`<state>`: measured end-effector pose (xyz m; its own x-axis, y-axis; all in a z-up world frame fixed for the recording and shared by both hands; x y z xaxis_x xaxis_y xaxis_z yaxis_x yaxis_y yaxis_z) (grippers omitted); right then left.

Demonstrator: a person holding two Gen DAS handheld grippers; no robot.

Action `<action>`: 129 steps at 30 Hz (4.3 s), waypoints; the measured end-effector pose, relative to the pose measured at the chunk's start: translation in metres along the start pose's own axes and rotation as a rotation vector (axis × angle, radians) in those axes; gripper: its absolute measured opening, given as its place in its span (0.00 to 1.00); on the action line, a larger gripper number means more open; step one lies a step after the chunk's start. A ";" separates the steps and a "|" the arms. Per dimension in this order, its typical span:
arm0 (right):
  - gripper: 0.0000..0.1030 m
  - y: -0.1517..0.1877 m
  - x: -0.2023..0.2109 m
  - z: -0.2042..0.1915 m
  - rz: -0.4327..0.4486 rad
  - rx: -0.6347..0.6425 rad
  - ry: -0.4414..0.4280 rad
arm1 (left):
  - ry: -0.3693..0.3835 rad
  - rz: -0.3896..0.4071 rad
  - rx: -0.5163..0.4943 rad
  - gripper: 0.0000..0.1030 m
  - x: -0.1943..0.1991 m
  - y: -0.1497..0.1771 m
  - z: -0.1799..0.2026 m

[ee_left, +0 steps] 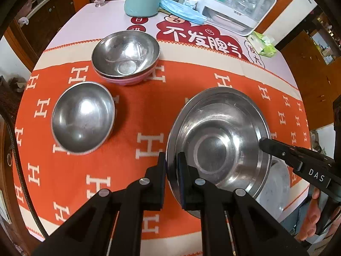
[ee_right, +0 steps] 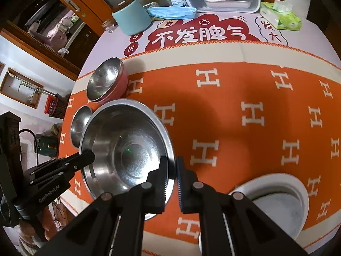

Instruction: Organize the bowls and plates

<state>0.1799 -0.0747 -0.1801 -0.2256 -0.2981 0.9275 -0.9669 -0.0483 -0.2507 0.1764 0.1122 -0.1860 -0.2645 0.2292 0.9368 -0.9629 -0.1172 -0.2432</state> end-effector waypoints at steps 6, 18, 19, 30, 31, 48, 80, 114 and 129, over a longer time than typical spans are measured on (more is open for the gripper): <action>0.08 0.024 0.014 0.002 0.002 -0.006 -0.006 | -0.015 0.011 -0.024 0.08 0.014 0.025 0.012; 0.08 0.078 0.020 0.004 -0.037 -0.006 -0.026 | -0.001 -0.030 -0.034 0.08 0.021 0.077 0.012; 0.08 0.082 0.019 0.004 -0.044 -0.005 -0.031 | -0.002 -0.036 -0.035 0.08 0.019 0.082 0.011; 0.08 0.118 -0.003 0.001 -0.116 0.024 -0.029 | -0.034 -0.114 -0.034 0.08 -0.005 0.120 0.000; 0.08 0.120 -0.006 0.001 -0.125 0.024 -0.030 | -0.038 -0.121 -0.028 0.08 -0.007 0.122 -0.002; 0.08 0.130 -0.038 -0.005 -0.188 0.051 -0.003 | -0.079 -0.186 -0.026 0.09 -0.032 0.135 -0.016; 0.12 0.128 -0.042 -0.007 -0.199 0.070 -0.002 | -0.057 -0.176 -0.003 0.23 -0.035 0.126 -0.016; 0.26 0.115 -0.006 -0.011 -0.072 0.093 0.021 | -0.066 -0.028 -0.018 0.74 0.018 0.101 -0.013; 0.26 0.033 0.053 -0.048 0.066 0.151 -0.004 | -0.104 0.131 -0.034 0.76 0.091 -0.002 -0.050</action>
<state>0.1303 -0.0460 -0.1262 -0.2876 -0.3089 0.9066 -0.9208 -0.1713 -0.3504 0.1514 0.1817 -0.1132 -0.3828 0.1130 0.9169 -0.9222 -0.1068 -0.3718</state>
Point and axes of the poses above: each gripper's, at about its wrist camera, not at the fingertips, and x roughly against the way its jaws point, z to its right, y to its underside, the point moved 4 cm from there along -x, roughly the way its jaws point, and after that the axes turned 2 degrees about y, right-handed, at the moved point
